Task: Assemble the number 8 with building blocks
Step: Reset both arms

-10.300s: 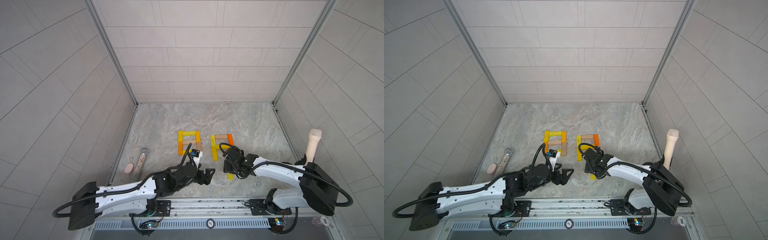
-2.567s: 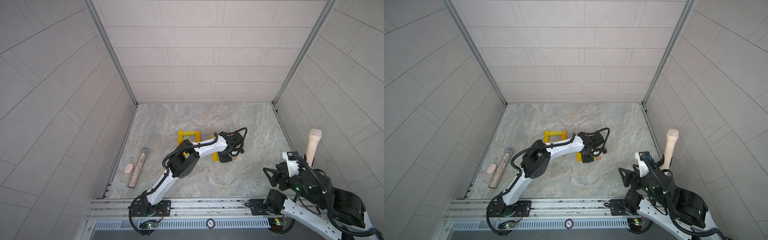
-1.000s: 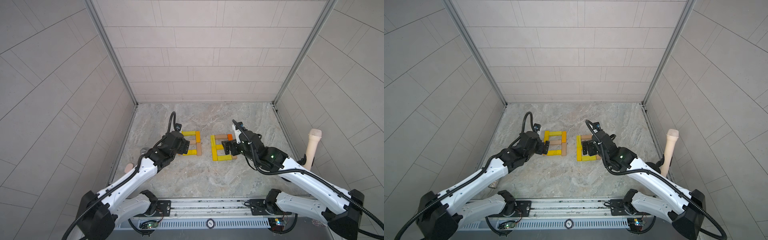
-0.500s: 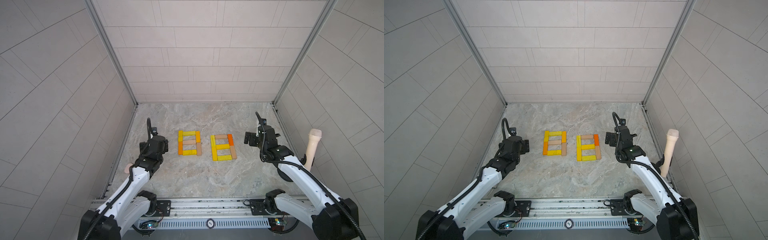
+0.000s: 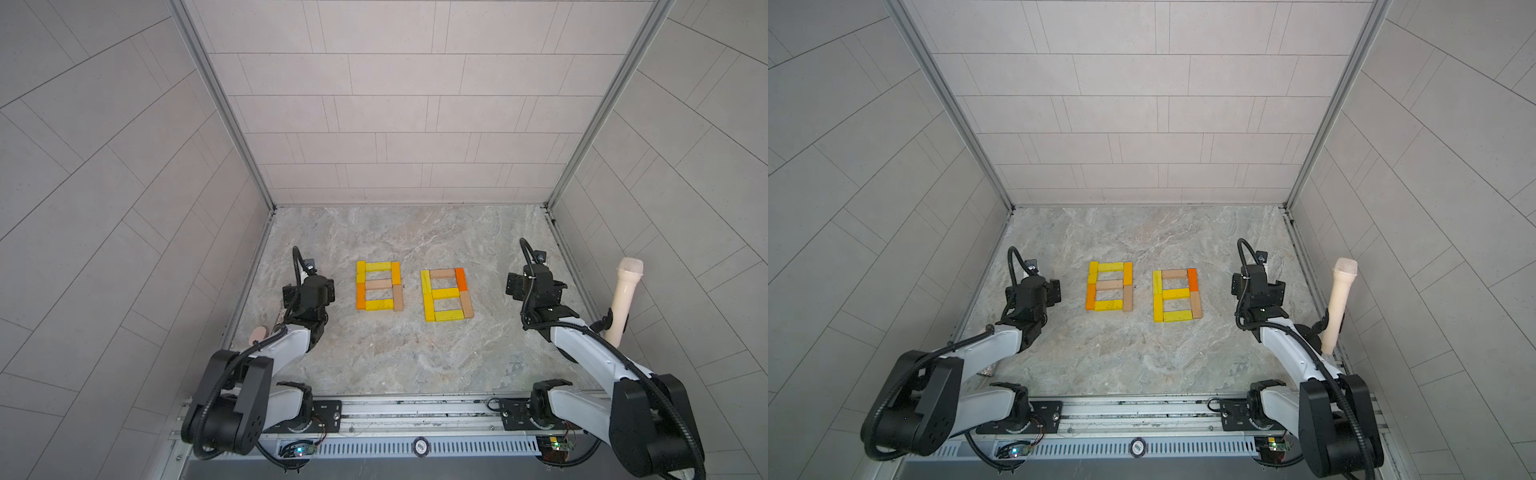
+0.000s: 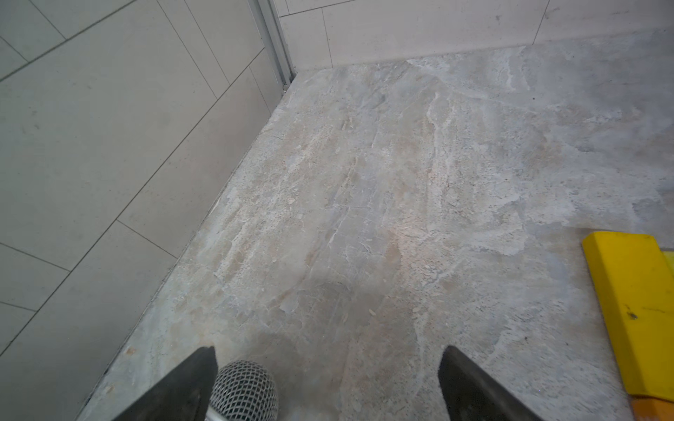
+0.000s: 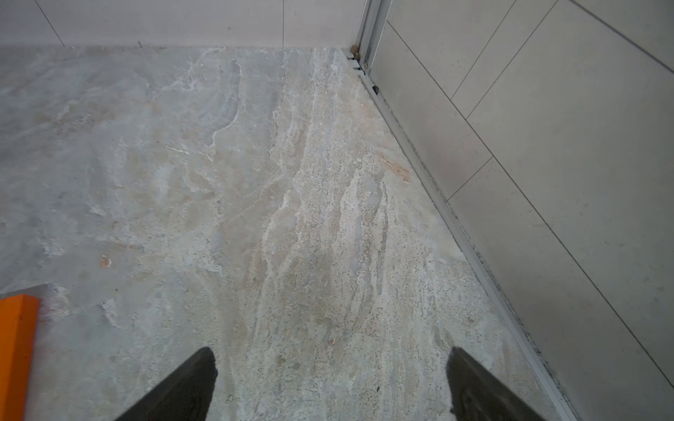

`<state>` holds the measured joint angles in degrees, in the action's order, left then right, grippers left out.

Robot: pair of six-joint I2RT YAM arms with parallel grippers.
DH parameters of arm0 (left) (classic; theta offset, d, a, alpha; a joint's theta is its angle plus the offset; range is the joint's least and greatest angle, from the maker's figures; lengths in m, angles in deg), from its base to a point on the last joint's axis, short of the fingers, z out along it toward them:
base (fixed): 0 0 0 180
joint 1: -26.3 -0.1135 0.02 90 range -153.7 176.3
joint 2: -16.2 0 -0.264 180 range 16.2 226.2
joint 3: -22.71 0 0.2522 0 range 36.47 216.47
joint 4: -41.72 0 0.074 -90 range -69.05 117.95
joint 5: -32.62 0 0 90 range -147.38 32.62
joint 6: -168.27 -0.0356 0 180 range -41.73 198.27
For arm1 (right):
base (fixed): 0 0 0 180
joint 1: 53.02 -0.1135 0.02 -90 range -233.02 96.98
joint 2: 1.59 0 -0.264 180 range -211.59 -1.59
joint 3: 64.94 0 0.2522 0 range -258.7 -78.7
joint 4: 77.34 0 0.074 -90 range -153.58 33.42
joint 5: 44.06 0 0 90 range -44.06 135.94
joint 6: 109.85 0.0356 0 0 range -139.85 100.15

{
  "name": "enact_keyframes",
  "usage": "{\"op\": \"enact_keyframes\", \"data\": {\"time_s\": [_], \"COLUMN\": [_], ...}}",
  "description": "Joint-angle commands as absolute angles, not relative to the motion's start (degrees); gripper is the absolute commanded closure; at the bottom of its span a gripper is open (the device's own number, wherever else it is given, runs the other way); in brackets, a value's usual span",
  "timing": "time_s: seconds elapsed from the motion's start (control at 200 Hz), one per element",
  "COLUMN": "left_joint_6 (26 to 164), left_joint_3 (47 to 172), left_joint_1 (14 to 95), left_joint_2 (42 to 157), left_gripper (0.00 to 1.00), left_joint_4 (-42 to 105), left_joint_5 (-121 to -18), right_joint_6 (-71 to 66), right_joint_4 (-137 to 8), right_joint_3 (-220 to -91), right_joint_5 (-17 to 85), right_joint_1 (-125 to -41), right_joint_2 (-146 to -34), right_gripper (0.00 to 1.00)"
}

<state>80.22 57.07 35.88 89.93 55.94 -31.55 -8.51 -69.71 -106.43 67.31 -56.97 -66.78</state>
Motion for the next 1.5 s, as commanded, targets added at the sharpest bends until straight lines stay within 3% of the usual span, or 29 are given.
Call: {"op": "enact_keyframes", "data": {"time_s": [0.0,0.335,0.45,0.645,0.74,0.806,0.866,1.496], "left_joint_6": [77.5,76.9,78.6,79.4,79.3,79.3,79.3,79.2], "left_joint_3": [56.4,55.6,58.8,59.5,59.2,59.1,59.1,59.1], "left_joint_1": [35.3,32.2,31.9,29.5,29.6,29.6,29.6,29.6], "left_joint_2": [92.4,108.5,105.9,107.3,107.1,107.0,107.0,106.9], "left_gripper": [0.0,0.0,0.0,0.0,0.0,0.0,0.0,0.0], "left_joint_4": [68.9,90.3,79.5,80.4,80.6,80.5,80.7,80.6], "left_joint_5": [-34.4,-37.4,-37.9,-42.3,-42.2,-42.2,-42.3,-42.2], "right_joint_6": [-11.6,-14.0,-13.8,-18.3,-15.7,-17.2,-15.9,-16.3], "right_joint_4": [-82.0,-100.4,-104.4,-116.0,-103.6,-108.2,-103.3,-104.3], "right_joint_3": [-104.2,-99.6,-99.1,-98.7,-103.6,-102.3,-104.0,-103.8], "right_joint_5": [69.3,67.2,63.3,61.7,59.6,58.8,59.1,59.1], "right_joint_1": [-56.8,-56.0,-55.9,-57.8,-56.4,-56.3,-56.3,-56.5], "right_joint_2": [-68.5,-76.1,-78.9,-89.3,-87.7,-88.7,-87.7,-88.1], "right_gripper": [0.0,0.0,0.0,0.0,0.0,0.0,0.0,0.0]}}
